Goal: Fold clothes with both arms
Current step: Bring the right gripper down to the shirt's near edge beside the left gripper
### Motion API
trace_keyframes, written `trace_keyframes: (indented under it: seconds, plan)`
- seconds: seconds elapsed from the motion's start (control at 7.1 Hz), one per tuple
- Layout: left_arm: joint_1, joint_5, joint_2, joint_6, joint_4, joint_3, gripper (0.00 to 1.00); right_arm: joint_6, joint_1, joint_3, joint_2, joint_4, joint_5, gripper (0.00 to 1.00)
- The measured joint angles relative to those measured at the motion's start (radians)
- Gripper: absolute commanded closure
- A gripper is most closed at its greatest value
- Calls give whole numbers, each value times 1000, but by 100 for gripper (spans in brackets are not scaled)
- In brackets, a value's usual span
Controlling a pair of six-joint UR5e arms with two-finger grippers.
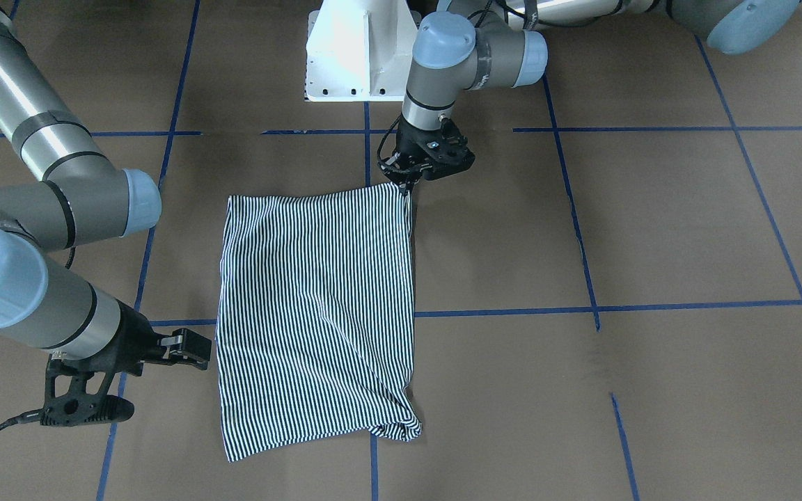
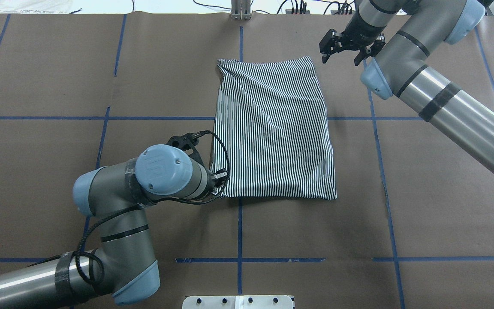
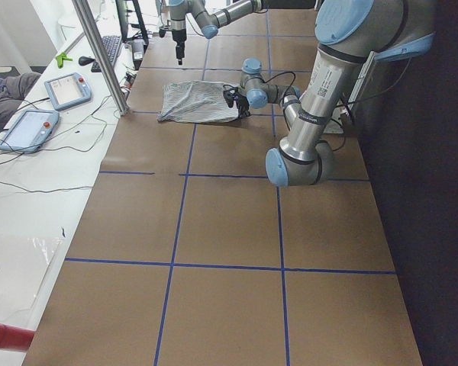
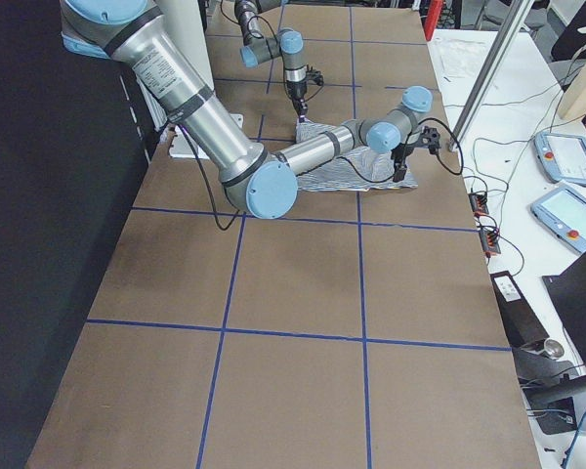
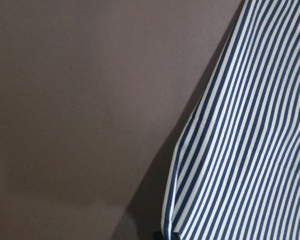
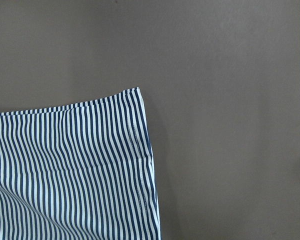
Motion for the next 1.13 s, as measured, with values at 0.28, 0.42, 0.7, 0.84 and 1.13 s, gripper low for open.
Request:
trace_keyframes:
  seconds: [0.28,0.42,0.7,0.84,1.13]
  plan:
    - [0,-2,54,33,-1,-81,100,305,-127,192,-110,1,-63,0]
    - [1,-3,59,36,-1,-88,100,471,-211,279,-162,-4,-149,0]
    - [1,-2,60,38,-2,-88,100,805,-342,409,-229,-33,-258,0]
    - [2,-2,60,38,-2,-87,100,919,-399,476,-248,-96,-305,0]
    - [2,-3,59,38,-3,-83,100,1037,-542,553,-251,-226,-450,0]
